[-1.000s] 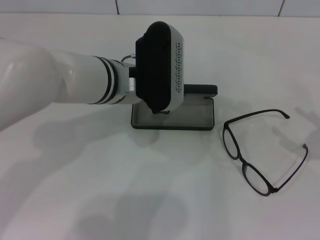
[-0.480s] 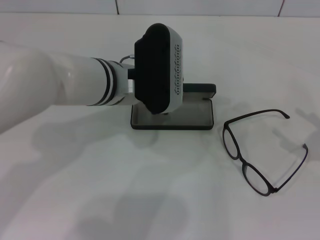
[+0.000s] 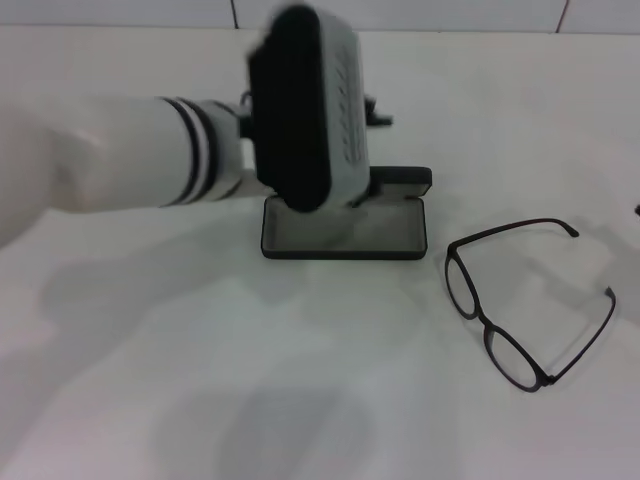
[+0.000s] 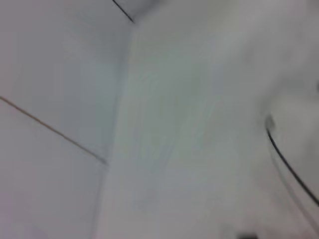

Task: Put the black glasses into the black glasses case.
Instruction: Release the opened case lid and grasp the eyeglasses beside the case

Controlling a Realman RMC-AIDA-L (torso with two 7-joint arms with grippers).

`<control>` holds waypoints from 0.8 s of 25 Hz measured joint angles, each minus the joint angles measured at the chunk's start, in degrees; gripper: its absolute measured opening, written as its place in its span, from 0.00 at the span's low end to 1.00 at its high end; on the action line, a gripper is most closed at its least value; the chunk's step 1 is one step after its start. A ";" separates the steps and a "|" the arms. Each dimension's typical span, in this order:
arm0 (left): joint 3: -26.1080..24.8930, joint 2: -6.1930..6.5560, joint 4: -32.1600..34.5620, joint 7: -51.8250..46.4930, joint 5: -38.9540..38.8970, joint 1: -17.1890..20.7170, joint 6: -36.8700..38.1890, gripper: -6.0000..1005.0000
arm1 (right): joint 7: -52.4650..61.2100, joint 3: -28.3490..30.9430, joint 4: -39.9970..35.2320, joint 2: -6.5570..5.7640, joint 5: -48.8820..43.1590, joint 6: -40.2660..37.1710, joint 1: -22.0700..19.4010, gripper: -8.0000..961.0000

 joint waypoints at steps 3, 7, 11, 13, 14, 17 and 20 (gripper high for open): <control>-1.99 0.12 7.16 0.07 -6.76 3.60 0.05 0.47 | 12.05 -3.20 -6.50 -0.58 -3.24 0.03 1.62 0.91; -5.99 0.11 13.67 0.34 -20.46 7.18 -0.36 0.46 | 30.86 -6.25 -20.98 0.08 -11.96 0.37 3.30 0.89; -11.76 0.25 13.87 0.93 -35.50 9.05 1.65 0.45 | 50.53 -9.03 -34.86 1.16 -21.99 -0.70 5.60 0.84; -15.48 0.26 12.35 2.34 -41.82 10.18 4.98 0.45 | 59.46 -14.02 -41.64 1.19 -26.60 -0.85 7.50 0.81; -16.98 0.23 11.37 3.02 -44.06 10.48 6.72 0.42 | 63.39 -16.55 -44.55 1.20 -28.58 -0.71 8.42 0.79; -21.00 0.17 6.85 4.61 -48.85 10.88 12.25 0.33 | 76.26 -25.56 -52.40 1.21 -36.85 0.07 12.65 0.75; -23.92 0.19 1.14 7.53 -52.80 10.89 17.78 0.25 | 86.64 -31.68 -54.11 1.28 -44.58 -0.85 19.14 0.75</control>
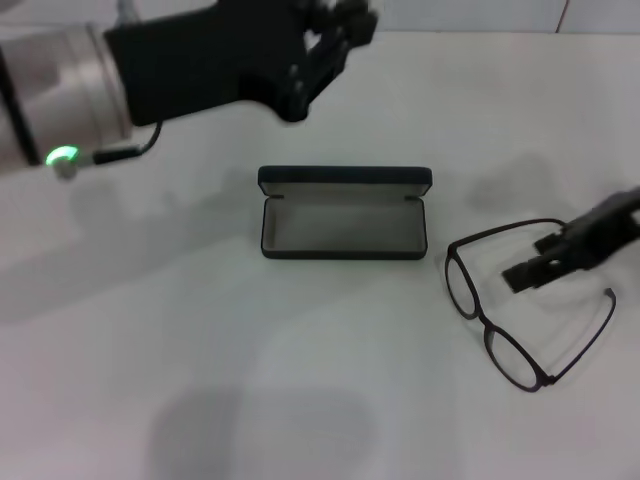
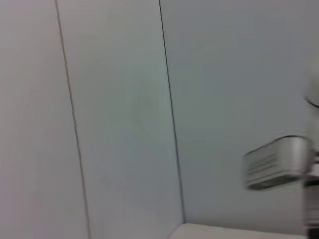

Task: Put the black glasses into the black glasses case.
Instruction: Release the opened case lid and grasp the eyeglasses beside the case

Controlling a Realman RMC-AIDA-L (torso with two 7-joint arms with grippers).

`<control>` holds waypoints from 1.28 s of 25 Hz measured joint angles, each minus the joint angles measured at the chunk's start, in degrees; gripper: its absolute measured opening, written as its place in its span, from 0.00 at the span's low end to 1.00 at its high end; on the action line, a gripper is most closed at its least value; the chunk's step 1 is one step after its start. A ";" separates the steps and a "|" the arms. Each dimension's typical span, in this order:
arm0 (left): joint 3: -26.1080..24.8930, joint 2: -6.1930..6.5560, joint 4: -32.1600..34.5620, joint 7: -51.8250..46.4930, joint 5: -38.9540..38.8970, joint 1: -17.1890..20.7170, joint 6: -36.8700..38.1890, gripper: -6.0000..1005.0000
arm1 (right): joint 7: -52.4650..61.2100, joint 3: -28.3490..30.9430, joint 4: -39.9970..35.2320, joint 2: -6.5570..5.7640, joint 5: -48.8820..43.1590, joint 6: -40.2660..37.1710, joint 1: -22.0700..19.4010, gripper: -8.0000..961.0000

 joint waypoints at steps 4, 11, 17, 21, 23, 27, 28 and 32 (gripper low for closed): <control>-2.22 -0.03 -5.14 3.81 -3.45 0.15 5.35 0.13 | 8.45 -6.09 3.71 0.08 -8.43 -0.89 9.73 0.75; -3.96 0.02 -9.97 10.45 -7.39 1.33 9.39 0.07 | 9.89 -8.61 17.15 0.72 -10.57 3.13 20.41 0.75; -5.81 -0.02 -11.19 11.32 -8.79 0.88 10.69 0.07 | 10.59 -13.47 21.56 0.88 -6.61 6.77 21.87 0.75; -5.88 0.02 -12.57 13.87 -10.96 0.65 11.18 0.07 | 12.27 -16.99 22.28 0.87 -5.87 7.90 21.46 0.75; -5.90 0.01 -13.65 15.08 -11.90 0.46 11.67 0.07 | 13.16 -18.98 22.43 0.88 -5.87 8.83 21.15 0.75; -6.08 0.13 -15.80 16.33 -13.30 -0.36 12.94 0.07 | 14.80 -23.26 22.56 0.88 -5.84 10.59 20.41 0.75; -6.22 0.15 -16.19 16.36 -13.45 -0.52 13.17 0.07 | 15.13 -24.26 22.57 0.87 -5.86 11.06 20.28 0.75; -6.41 0.10 -16.82 16.42 -13.55 -0.65 13.65 0.07 | 15.63 -26.62 22.54 0.87 -5.84 12.94 19.55 0.74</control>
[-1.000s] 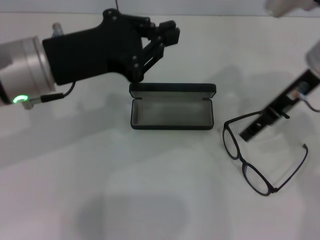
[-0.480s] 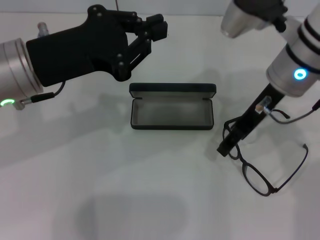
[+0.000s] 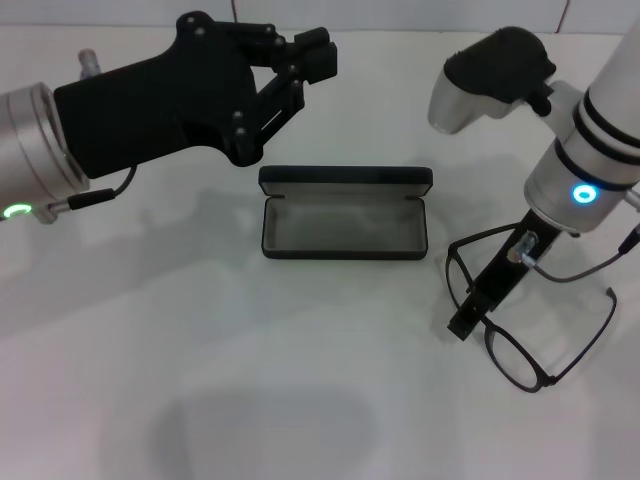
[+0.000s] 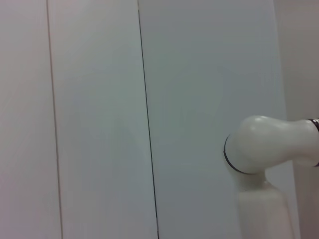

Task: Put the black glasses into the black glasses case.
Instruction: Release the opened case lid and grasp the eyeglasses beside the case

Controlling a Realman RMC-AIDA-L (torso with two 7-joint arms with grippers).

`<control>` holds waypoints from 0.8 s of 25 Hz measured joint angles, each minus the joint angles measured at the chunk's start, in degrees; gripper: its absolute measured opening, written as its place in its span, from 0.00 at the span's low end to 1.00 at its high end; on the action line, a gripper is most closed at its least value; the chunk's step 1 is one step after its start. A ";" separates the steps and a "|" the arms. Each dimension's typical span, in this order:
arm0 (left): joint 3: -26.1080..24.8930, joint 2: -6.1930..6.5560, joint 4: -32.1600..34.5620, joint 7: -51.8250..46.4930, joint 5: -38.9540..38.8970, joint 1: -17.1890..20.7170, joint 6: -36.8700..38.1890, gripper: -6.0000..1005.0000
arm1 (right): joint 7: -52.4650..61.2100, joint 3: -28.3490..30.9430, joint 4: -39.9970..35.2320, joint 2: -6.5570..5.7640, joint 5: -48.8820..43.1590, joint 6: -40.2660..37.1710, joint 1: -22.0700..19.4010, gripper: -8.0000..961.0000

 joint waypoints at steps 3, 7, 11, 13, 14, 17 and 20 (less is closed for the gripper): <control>-0.02 -0.04 -0.20 0.01 -0.02 0.00 0.39 0.07 | 0.01 -0.24 -0.94 0.02 0.46 0.31 -0.81 0.73; -0.01 -0.12 -0.80 0.02 -0.14 0.03 0.63 0.07 | -0.05 -0.28 -1.80 0.08 1.32 0.14 -1.73 0.67; -0.08 -0.16 -1.61 0.03 -0.83 -0.15 1.26 0.07 | -0.12 -0.31 -2.01 0.09 1.96 -0.49 -2.20 0.56; -0.11 -0.16 -1.70 0.04 -1.13 0.01 1.46 0.07 | -0.09 -0.36 -2.03 0.09 2.25 -0.77 -2.29 0.50; -0.12 -0.16 -1.78 0.04 -1.16 0.08 1.59 0.07 | -0.06 -0.38 -2.04 0.09 2.25 -0.83 -2.35 0.49; -0.12 -0.15 -2.37 0.04 -1.18 -0.10 1.83 0.07 | -0.05 -0.44 -2.05 0.09 2.25 -1.00 -2.86 0.45; -0.12 -0.11 -3.00 0.17 -1.59 -0.22 1.92 0.07 | -0.37 -0.47 -2.31 0.09 2.25 -1.03 -3.49 0.41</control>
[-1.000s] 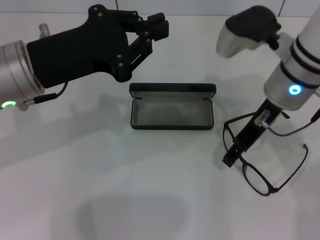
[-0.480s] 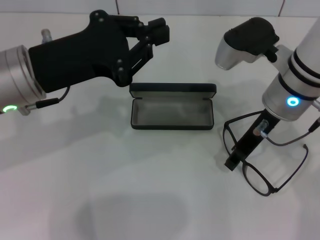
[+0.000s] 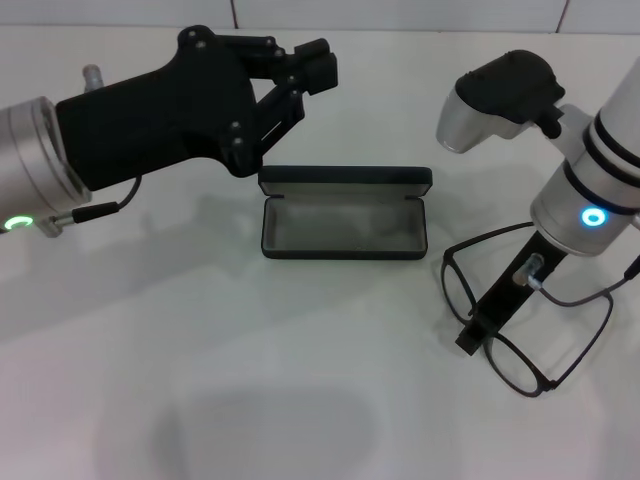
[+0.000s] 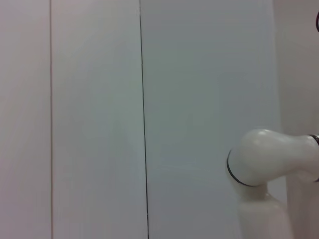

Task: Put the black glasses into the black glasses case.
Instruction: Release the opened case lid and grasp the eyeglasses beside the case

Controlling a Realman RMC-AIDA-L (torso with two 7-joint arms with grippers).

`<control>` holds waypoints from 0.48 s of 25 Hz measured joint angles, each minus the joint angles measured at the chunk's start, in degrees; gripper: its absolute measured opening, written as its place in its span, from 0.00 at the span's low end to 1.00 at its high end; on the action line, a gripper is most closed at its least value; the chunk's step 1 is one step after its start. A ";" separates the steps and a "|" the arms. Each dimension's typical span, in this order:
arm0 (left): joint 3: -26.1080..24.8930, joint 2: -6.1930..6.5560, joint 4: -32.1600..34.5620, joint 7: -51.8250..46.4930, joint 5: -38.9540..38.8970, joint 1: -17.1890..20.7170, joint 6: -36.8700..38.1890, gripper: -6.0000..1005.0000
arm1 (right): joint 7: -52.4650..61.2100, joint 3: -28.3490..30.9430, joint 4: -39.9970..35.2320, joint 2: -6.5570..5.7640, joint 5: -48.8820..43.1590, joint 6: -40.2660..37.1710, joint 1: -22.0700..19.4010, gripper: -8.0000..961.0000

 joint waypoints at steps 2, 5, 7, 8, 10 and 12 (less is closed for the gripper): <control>0.00 0.03 -0.35 0.53 -0.48 0.07 0.26 0.07 | -0.08 -0.22 -1.12 0.00 -0.03 0.01 -0.91 0.39; -0.01 0.03 -1.15 1.18 -1.31 0.15 0.83 0.07 | -0.50 -0.77 -3.76 -0.12 -0.51 0.00 -2.84 0.35; -0.15 0.07 -1.95 1.30 -1.70 -0.01 1.19 0.07 | -1.18 -1.09 -5.29 -0.26 -0.72 0.07 -4.12 0.31; -0.27 0.08 -2.22 1.32 -1.78 -0.06 1.32 0.07 | -1.66 -1.15 -5.94 -0.32 -0.77 0.20 -4.82 0.29; -0.50 0.08 -2.49 1.35 -1.79 -0.07 1.66 0.07 | -2.64 -1.10 -6.98 -0.39 -0.83 0.34 -6.18 0.25; -0.60 0.03 -2.69 1.36 -1.81 -0.08 2.47 0.07 | -3.75 -0.92 -8.74 -0.47 -0.87 0.45 -8.24 0.21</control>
